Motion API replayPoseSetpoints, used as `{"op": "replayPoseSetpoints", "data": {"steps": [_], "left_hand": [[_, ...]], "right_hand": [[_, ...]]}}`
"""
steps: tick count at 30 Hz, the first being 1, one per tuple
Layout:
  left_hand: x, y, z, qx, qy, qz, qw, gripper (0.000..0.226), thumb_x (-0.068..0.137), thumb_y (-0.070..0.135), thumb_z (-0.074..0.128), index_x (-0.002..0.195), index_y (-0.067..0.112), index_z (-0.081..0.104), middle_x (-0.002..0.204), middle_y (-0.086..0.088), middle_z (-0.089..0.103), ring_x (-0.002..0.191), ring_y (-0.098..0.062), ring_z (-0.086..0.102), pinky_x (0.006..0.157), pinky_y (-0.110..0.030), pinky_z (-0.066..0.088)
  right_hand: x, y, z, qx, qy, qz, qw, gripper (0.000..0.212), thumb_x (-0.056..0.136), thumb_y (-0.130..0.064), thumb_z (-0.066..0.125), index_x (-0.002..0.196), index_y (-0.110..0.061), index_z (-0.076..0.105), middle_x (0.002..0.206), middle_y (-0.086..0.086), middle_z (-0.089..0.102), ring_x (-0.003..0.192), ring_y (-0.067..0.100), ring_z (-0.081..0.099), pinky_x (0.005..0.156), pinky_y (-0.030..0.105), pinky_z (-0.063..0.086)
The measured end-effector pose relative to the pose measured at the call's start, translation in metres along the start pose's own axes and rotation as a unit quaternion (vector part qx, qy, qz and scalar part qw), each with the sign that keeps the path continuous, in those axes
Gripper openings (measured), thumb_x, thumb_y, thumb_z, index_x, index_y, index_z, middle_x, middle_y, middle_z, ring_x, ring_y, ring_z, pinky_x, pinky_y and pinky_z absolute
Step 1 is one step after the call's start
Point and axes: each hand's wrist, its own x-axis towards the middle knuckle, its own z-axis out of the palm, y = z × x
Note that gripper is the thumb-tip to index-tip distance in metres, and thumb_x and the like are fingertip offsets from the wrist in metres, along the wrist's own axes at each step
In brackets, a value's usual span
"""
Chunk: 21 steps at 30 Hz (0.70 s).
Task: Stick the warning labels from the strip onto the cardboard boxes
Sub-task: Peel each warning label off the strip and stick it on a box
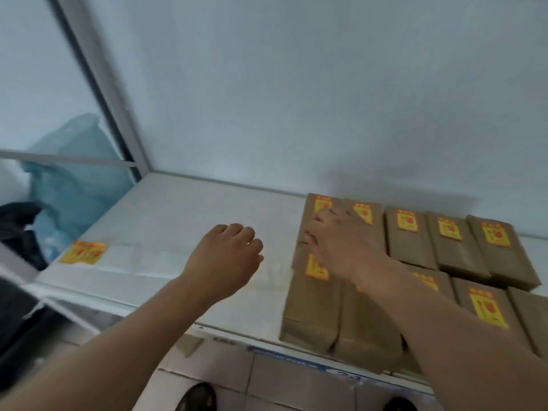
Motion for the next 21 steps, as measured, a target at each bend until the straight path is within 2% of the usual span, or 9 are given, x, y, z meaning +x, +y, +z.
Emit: {"op": "replayPoseSetpoints", "data": {"steps": [7, 13, 17, 21], "left_hand": [[-0.084, -0.100, 0.014, -0.004, -0.059, -0.162, 0.985, 0.022, 0.088, 0.037, 0.060, 0.083, 0.017, 0.068, 0.080, -0.001, 0.062, 0.073, -0.025, 0.060, 0.063, -0.036, 0.048], [-0.140, -0.144, 0.028, -0.025, -0.105, -0.245, 0.963, 0.033, 0.098, 0.043, 0.040, 0.109, 0.020, 0.061, 0.105, 0.001, 0.059, 0.099, -0.023, 0.055, 0.083, -0.035, 0.041], [-0.168, -0.167, 0.038, -0.034, -0.127, -0.297, 0.946, 0.036, 0.099, 0.046, 0.035, 0.115, 0.024, 0.058, 0.110, 0.003, 0.057, 0.104, -0.021, 0.053, 0.084, -0.033, 0.038], [-0.189, -0.187, 0.048, -0.045, -0.138, -0.337, 0.930, 0.037, 0.099, 0.048, 0.034, 0.116, 0.026, 0.057, 0.112, 0.004, 0.058, 0.104, -0.019, 0.054, 0.086, -0.033, 0.041]], "right_hand": [[0.099, -0.123, 0.023, 0.024, -0.010, -0.102, 0.994, 0.031, 0.097, -0.029, 0.035, 0.110, -0.021, 0.062, 0.114, 0.001, 0.061, 0.108, 0.025, 0.051, 0.092, 0.037, 0.038], [0.156, -0.220, 0.044, 0.050, -0.033, -0.163, 0.985, 0.029, 0.097, -0.027, 0.038, 0.110, -0.019, 0.062, 0.108, 0.003, 0.062, 0.101, 0.026, 0.053, 0.088, 0.037, 0.039], [0.183, -0.277, 0.059, 0.077, -0.053, -0.183, 0.979, 0.030, 0.099, -0.031, 0.038, 0.115, -0.019, 0.060, 0.111, 0.005, 0.061, 0.100, 0.028, 0.055, 0.082, 0.038, 0.043], [0.209, -0.326, 0.074, 0.162, -0.086, -0.145, 0.972, 0.035, 0.099, -0.036, 0.042, 0.128, -0.020, 0.054, 0.121, 0.005, 0.059, 0.109, 0.026, 0.056, 0.084, 0.037, 0.047]]}}
